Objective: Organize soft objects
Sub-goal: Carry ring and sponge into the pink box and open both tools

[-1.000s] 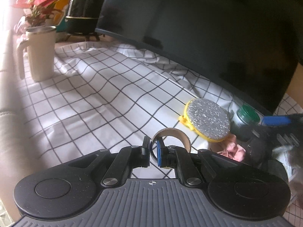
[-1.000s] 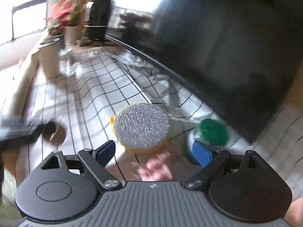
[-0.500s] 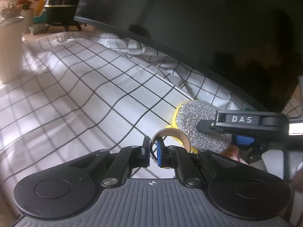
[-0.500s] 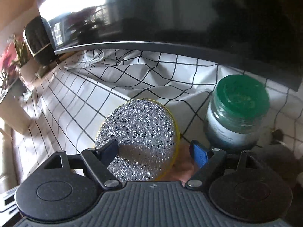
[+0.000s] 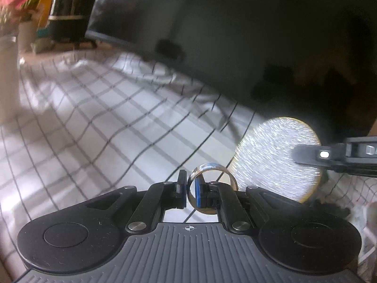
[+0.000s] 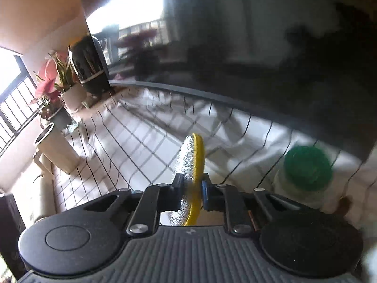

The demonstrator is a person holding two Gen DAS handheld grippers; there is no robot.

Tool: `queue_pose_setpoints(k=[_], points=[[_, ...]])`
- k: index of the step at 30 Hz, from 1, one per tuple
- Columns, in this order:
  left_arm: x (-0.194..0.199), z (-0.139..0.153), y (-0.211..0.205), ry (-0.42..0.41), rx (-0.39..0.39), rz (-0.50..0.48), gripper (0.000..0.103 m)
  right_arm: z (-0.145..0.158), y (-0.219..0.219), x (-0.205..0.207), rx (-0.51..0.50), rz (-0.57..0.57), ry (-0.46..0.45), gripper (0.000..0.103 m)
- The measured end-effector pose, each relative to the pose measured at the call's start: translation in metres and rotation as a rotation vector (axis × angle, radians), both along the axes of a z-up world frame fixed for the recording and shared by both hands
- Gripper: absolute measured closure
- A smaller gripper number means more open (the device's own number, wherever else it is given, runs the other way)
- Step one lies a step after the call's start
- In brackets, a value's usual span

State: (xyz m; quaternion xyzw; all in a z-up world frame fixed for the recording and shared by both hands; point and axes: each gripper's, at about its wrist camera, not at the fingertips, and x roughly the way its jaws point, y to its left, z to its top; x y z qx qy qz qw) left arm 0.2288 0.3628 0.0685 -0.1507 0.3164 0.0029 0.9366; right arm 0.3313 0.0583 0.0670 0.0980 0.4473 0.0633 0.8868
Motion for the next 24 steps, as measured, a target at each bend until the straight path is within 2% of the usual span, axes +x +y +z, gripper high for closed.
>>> queue_pose_setpoints(k=[3,8,15,21,24], points=[[0.002,0.023,-0.014,-0.047,0.001,-0.027,0.094,0.038,-0.012,-0.018,-0.045,-0.005,-0.072,0.089],[0.010,0.057,-0.067,-0.124,0.013,-0.144,0.094,0.098,-0.055,-0.059,-0.127,-0.069,-0.175,0.089],[0.025,0.097,-0.167,-0.202,0.026,-0.312,0.094,0.167,-0.154,-0.131,-0.247,-0.287,-0.276,0.089],[0.005,0.113,-0.262,-0.244,0.048,-0.496,0.094,0.195,-0.231,-0.199,-0.353,-0.470,-0.299,0.089],[-0.004,0.110,-0.306,-0.221,0.025,-0.580,0.094,0.197,-0.256,-0.228,-0.399,-0.531,-0.285,0.089]])
